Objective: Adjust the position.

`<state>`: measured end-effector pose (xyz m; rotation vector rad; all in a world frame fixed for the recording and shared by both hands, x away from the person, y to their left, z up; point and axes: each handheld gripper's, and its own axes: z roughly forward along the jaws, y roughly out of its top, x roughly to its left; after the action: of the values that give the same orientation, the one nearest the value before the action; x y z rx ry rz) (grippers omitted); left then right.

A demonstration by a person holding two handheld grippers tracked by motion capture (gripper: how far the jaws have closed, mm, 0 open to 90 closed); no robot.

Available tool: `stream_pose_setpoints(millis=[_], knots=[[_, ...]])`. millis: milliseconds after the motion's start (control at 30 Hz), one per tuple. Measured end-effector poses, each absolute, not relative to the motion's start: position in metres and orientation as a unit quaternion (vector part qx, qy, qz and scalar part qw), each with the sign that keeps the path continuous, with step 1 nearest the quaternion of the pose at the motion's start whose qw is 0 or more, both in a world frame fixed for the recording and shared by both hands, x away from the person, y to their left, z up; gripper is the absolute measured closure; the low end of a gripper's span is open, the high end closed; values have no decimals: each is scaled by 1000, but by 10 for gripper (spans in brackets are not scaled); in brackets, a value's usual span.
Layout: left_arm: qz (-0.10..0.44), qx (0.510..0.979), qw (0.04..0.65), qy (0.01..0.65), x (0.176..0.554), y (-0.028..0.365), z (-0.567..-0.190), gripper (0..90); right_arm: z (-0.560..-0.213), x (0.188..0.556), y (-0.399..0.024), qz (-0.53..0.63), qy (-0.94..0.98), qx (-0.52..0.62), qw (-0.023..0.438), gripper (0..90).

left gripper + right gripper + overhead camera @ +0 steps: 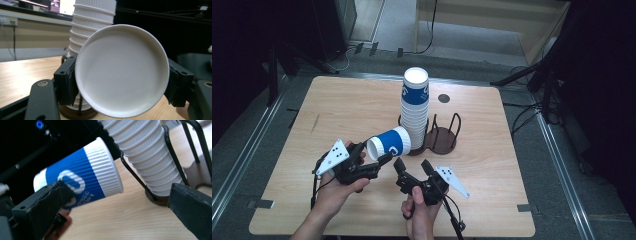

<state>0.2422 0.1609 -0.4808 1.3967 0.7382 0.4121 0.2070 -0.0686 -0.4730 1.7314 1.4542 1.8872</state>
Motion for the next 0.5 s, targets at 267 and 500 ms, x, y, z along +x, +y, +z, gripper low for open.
stream_pose_setpoints(millis=[267, 500], knots=[[194, 619, 687, 328, 239, 152, -486, 273, -477, 211, -76, 665, 404, 628, -29, 0], [194, 619, 690, 320, 238, 145, -488, 273, -476, 212, -76, 668, 373, 641, -63, 0]])
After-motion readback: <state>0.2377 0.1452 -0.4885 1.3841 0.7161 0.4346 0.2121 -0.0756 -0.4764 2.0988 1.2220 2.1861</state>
